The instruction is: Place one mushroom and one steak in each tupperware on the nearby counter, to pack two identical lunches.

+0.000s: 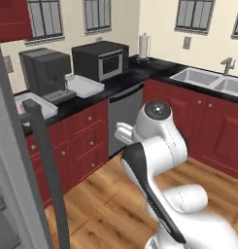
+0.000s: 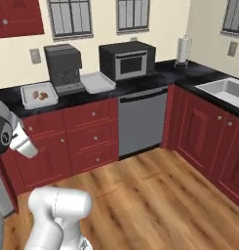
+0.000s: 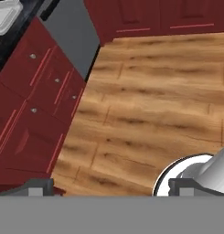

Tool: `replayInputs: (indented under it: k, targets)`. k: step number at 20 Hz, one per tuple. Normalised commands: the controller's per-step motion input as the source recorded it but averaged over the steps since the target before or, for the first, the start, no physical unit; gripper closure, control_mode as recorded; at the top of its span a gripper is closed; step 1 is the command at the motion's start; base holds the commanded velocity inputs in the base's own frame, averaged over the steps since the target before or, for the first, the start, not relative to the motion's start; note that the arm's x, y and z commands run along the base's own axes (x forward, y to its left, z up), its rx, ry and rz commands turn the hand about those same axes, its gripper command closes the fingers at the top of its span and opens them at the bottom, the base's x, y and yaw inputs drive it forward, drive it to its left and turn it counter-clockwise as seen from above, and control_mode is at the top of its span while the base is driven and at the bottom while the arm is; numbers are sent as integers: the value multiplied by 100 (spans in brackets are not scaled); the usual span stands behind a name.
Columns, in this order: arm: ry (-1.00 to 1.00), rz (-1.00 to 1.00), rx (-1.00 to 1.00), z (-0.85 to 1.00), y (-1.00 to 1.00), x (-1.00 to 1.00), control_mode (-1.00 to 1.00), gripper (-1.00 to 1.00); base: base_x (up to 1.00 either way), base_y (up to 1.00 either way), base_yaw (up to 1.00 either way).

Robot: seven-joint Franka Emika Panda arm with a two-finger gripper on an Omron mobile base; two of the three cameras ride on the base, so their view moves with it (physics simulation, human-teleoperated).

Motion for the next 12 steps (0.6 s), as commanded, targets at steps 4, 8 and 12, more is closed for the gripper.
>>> replayInputs:
  k: [4,8,12]
  targets:
    - [0,0,0,0,0,0,100,-100,-100,36,-72]
    - [0,0,0,0,0,0,100,-100,-100,28,-78]
    - [0,0,0,0,0,0,100,-100,-94,0,-64]
